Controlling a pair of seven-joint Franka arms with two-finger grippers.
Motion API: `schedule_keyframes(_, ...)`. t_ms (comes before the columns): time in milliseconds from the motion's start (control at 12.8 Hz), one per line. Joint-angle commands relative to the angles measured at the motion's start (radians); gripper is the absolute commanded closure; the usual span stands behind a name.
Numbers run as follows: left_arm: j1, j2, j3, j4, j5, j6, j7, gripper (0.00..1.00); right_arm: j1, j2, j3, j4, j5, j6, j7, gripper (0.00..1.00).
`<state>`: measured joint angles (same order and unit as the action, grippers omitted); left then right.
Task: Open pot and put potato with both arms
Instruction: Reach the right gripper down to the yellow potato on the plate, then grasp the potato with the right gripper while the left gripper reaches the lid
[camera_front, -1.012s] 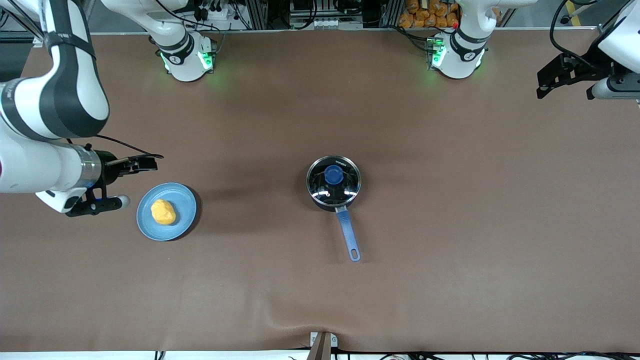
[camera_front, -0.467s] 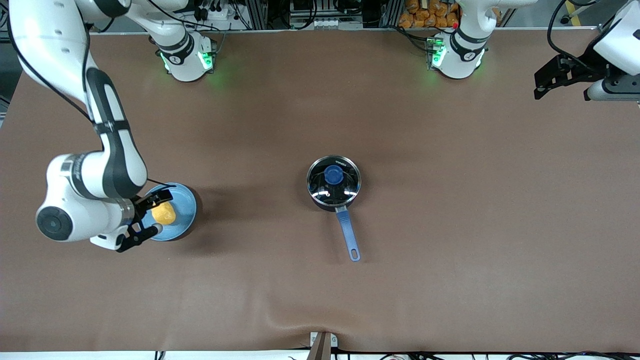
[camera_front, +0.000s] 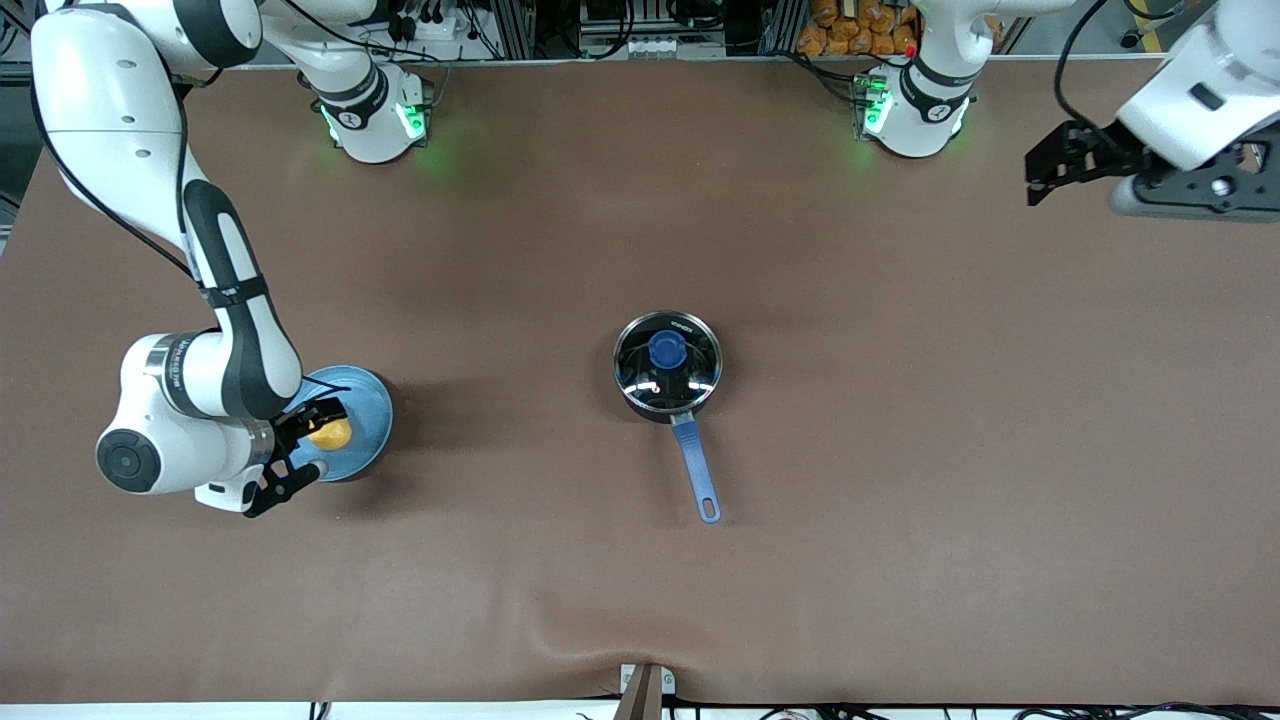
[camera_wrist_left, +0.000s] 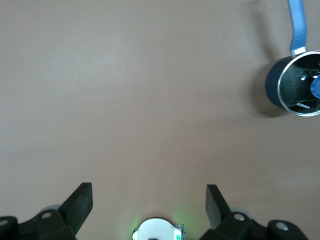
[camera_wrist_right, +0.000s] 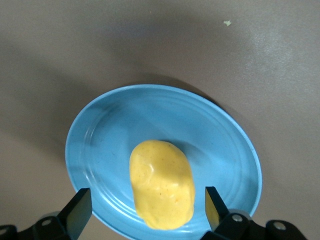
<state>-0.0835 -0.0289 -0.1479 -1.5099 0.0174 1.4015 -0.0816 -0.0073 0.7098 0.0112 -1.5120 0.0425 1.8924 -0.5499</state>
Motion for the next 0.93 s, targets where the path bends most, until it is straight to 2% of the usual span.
schedule_keyframes(0, -0.002, 0.052, -0.068, 0.014, 0.001, 0.051, -0.058, 0.00, -0.019, 0.011, 0.010, -0.013, -0.010, 0.022, -0.018, 0.00)
schedule_keyframes(311, -0.041, 0.173, -0.206, 0.016, 0.001, 0.140, -0.267, 0.00, -0.036, 0.042, 0.010, -0.013, -0.010, 0.025, -0.030, 0.00)
schedule_keyframes(701, -0.227, 0.357, -0.222, 0.016, 0.004, 0.368, -0.669, 0.00, -0.045, 0.054, 0.010, -0.019, 0.000, 0.027, -0.028, 0.00)
schedule_keyframes(778, -0.264, 0.389, -0.219, 0.016, 0.012, 0.402, -0.750, 0.00, -0.043, 0.053, 0.010, -0.016, 0.000, 0.024, -0.030, 0.14)
schedule_keyframes(856, -0.290, 0.424, -0.219, 0.016, 0.018, 0.431, -0.818, 0.00, -0.043, 0.053, 0.010, -0.014, 0.000, 0.020, -0.030, 0.41)
